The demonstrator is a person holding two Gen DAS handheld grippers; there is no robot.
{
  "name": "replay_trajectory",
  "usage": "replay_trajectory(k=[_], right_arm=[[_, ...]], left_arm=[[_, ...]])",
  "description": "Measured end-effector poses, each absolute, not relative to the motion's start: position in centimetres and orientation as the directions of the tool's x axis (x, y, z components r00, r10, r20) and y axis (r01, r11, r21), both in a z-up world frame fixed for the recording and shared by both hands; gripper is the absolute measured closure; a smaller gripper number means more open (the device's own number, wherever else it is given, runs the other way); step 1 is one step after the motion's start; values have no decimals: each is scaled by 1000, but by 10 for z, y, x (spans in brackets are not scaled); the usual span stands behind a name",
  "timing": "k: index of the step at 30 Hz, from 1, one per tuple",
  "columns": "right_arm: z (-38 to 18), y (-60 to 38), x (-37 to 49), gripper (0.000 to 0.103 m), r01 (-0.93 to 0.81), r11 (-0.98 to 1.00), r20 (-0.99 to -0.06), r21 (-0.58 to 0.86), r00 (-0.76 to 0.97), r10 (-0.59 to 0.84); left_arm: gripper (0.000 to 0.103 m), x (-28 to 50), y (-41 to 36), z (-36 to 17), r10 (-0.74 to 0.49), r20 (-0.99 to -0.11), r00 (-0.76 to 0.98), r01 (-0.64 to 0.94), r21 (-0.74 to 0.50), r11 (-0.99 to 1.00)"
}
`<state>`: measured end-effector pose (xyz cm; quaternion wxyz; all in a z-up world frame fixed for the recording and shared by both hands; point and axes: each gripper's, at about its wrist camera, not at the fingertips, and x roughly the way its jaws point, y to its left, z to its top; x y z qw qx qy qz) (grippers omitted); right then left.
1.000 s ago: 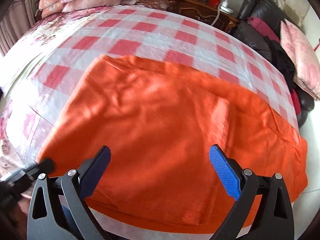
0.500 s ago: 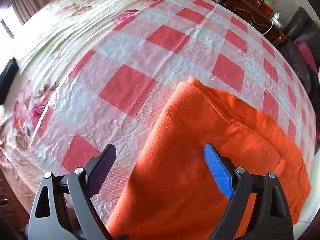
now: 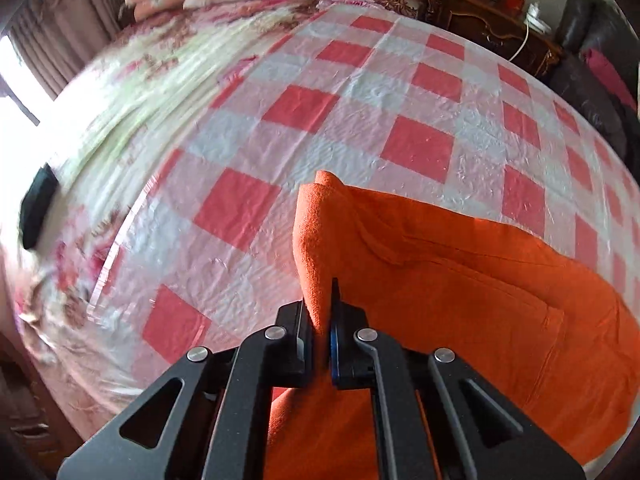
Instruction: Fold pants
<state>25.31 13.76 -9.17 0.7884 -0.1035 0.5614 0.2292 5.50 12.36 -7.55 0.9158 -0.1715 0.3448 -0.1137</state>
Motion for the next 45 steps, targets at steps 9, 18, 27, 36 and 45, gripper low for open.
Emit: replay_trajectory(k=[9, 18, 27, 36, 45], right_arm=[[8, -62, 282, 98, -349, 859, -806, 374, 335, 487], [-53, -292, 301, 97, -174, 895, -821, 411, 357, 446], [-122, -330, 304, 99, -205, 870, -812, 448, 315, 492], [-81, -366, 294, 99, -207, 881, -780, 425, 410, 472], [-108, -385, 284, 85, -151, 922, -809, 358, 442, 386]], left_arm=[[96, 84, -72, 5, -450, -504, 737, 446, -137, 885], [96, 94, -303, -87, -379, -596, 708, 607, 239, 758], [96, 101, -349, -123, -258, -592, 764, 571, 433, 697], [96, 98, -374, -113, -306, -582, 753, 603, 426, 674], [66, 114, -371, -126, -381, -649, 659, 687, 313, 656]])
